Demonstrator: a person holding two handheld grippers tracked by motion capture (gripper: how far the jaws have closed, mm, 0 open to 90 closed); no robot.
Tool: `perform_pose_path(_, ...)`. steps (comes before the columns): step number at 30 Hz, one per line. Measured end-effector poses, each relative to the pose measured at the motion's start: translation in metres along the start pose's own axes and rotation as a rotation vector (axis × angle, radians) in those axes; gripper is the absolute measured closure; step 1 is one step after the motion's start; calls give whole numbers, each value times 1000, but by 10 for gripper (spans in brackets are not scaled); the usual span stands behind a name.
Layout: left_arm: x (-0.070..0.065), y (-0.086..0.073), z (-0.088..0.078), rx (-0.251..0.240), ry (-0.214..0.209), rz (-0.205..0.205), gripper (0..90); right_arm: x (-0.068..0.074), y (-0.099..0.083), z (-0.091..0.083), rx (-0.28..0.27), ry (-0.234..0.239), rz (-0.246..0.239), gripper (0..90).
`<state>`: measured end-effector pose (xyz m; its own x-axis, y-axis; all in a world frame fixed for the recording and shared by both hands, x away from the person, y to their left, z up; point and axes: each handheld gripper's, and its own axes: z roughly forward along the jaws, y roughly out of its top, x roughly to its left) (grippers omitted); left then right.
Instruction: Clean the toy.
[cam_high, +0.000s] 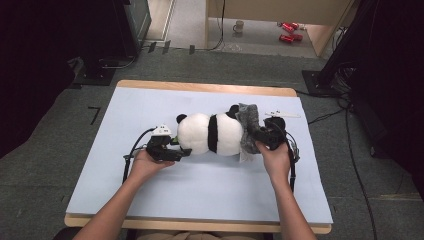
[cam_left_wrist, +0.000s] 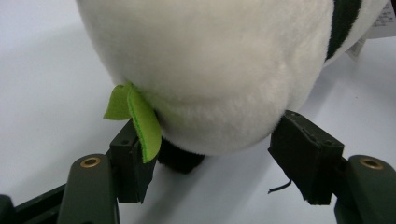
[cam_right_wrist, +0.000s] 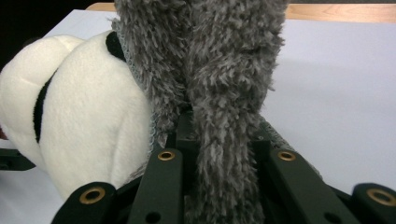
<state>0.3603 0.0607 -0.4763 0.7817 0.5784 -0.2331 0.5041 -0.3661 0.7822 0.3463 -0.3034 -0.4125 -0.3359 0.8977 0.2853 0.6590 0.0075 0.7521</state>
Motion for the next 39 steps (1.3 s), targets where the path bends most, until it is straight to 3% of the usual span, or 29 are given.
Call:
perform_pose_path(7, 3, -1, 6, -33, -13, -44, 335, -6, -1, 4, 12, -12, 22, 750)
perform_pose_path(9, 1, 0, 6, -32, 7, -39, 401, -6, -1, 4, 12, -11, 30, 751)
perform_pose_path(13, -3, 3, 3, -17, 22, -69, 556, -5, -1, 3, 8, 28, 58, 754)
perform_pose_path(17, -2, 4, 0, -17, -9, -103, 663, -7, 0, -1, 11, 54, 75, 756)
perform_pose_path(22, -1, 5, -5, 2, -60, -130, 706, -3, 5, -8, 13, 62, 71, 758)
perform_pose_path(25, -8, 5, -15, 4, -80, -153, 709, 2, 10, -17, 18, 55, 56, 757)
perform_pose_path(28, -17, 4, -23, 7, -100, -202, 707, 11, 21, -36, -29, 76, 45, 757)
perform_pose_path(30, -22, 4, -26, 20, -97, -191, 704, 22, 29, -46, -55, 98, 19, 757)
perform_pose_path(32, -27, 3, -27, 27, -68, -163, 696, 38, 33, -49, -58, 121, -20, 757)
perform_pose_path(36, -28, 0, -24, 14, -37, -160, 671, 69, 31, -35, -24, 167, -87, 756)
perform_pose_path(39, -27, 1, -23, -14, -11, -172, 662, 86, 25, -19, 17, 201, -108, 756)
